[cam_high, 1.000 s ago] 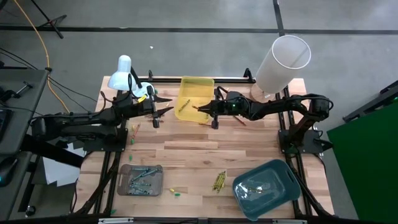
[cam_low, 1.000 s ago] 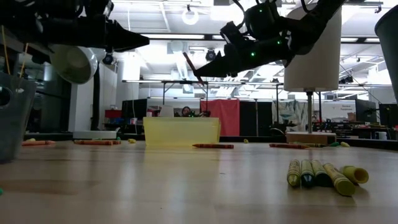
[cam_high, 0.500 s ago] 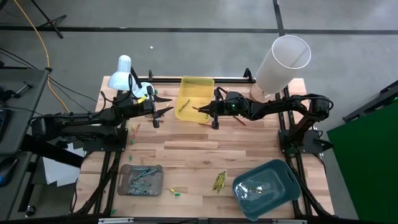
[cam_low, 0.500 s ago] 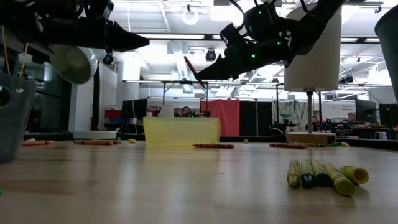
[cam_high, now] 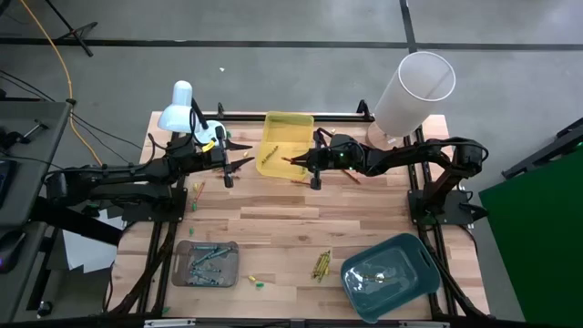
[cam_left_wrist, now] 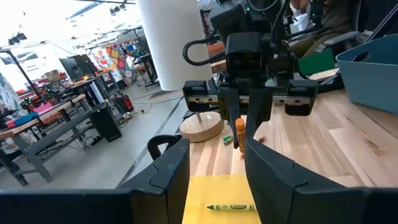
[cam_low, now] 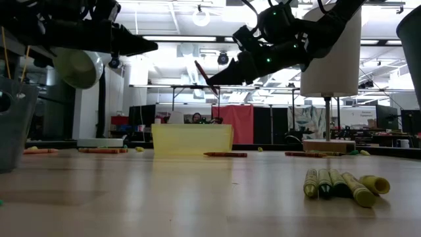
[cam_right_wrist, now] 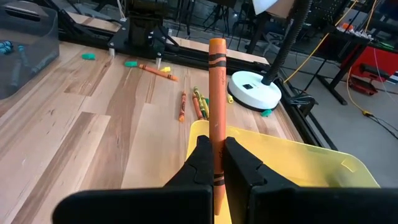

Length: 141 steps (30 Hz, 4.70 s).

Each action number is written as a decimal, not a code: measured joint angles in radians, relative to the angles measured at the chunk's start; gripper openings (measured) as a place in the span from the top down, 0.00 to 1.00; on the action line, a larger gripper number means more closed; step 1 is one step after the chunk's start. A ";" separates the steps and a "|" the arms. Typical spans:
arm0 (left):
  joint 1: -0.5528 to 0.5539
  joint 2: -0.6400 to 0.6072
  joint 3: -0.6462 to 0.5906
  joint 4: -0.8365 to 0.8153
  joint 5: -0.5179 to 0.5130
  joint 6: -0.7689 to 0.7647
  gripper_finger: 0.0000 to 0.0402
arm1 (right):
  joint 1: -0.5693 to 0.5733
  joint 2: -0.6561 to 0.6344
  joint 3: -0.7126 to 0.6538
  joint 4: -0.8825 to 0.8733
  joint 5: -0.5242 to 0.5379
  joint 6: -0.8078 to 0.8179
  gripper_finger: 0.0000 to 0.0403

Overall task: Sort crayons
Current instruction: Put the orange crayon into the pine green bin, then remove the yellow green crayon from the green bin to the yellow bin

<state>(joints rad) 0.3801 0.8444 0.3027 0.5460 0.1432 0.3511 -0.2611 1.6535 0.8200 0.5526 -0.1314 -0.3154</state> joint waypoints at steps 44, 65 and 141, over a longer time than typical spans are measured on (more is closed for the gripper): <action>0.000 0.000 0.000 0.038 -0.113 -0.015 0.65 | 0.076 -0.023 0.062 -0.210 0.004 -0.020 1.00; -0.250 0.000 0.000 -0.081 -0.195 -0.612 0.65 | 1.046 -0.079 0.495 -1.297 0.433 1.111 1.00; -0.500 0.000 -0.001 -0.034 -0.491 -0.609 0.65 | 1.117 -0.085 -0.101 -1.144 0.298 1.659 0.60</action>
<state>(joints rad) -0.1204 0.8448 0.3019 0.5122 -0.3481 -0.2581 0.8562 1.5689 0.7185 -0.5912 0.1666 1.3433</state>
